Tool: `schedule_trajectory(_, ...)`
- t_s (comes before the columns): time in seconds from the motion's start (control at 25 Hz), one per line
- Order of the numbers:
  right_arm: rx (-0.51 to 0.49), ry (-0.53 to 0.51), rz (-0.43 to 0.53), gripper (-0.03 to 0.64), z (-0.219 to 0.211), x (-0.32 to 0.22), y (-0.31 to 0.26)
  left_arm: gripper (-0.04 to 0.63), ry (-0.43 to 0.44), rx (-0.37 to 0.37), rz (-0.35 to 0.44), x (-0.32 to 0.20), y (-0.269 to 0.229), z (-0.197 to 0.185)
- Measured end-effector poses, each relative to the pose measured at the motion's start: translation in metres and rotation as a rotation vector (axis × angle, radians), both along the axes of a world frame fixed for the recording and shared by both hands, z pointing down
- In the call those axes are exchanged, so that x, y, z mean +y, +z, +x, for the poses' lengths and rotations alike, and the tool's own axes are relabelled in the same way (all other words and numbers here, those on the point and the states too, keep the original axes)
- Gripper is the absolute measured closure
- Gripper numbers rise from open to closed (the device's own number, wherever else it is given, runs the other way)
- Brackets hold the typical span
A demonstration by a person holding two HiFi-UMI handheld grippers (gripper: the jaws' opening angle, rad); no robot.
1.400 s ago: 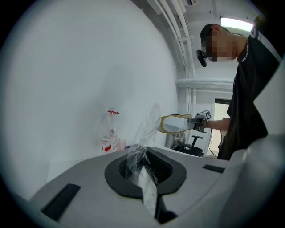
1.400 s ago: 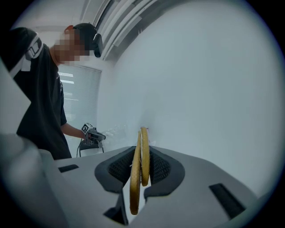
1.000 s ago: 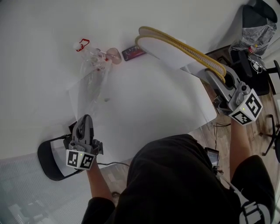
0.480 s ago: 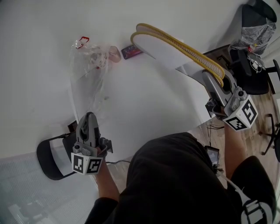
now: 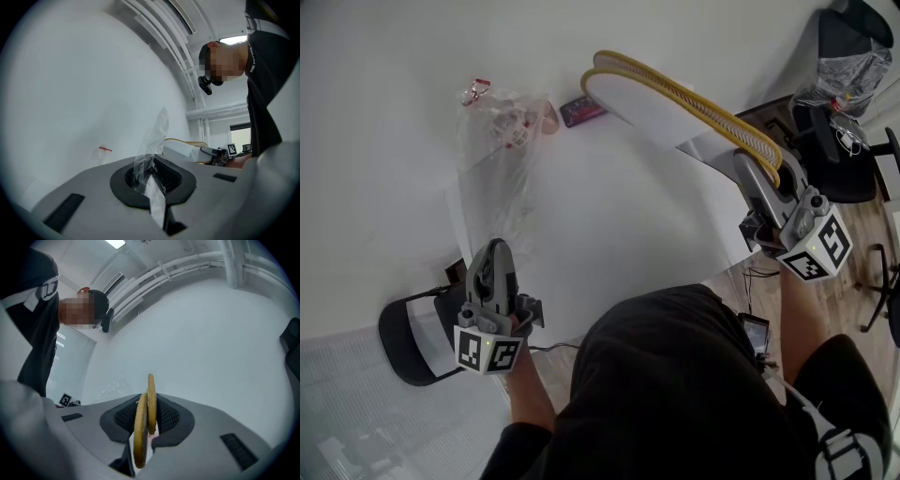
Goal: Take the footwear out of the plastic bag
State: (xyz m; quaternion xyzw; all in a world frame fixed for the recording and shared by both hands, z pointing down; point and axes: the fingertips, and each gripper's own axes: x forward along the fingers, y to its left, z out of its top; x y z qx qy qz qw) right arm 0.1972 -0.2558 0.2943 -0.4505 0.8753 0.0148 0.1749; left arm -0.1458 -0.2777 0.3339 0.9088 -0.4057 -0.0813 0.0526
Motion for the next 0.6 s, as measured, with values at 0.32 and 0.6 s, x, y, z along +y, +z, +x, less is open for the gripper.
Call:
schedule_trajectory(0.32, 0.0, -0.01, -0.006, 0.543, -0.0001, -0.0002, 0.0023, 0.572, -0.005, -0.004, -0.001, 0.0011, -0.0023, 0.0017)
schedule_trajectory(0.6, -0.003, -0.013, -0.005, 0.543, -0.0001, -0.0007, 0.0028, 0.572, -0.014, -0.008, -0.012, 0.0001, 0.0027, -0.0004)
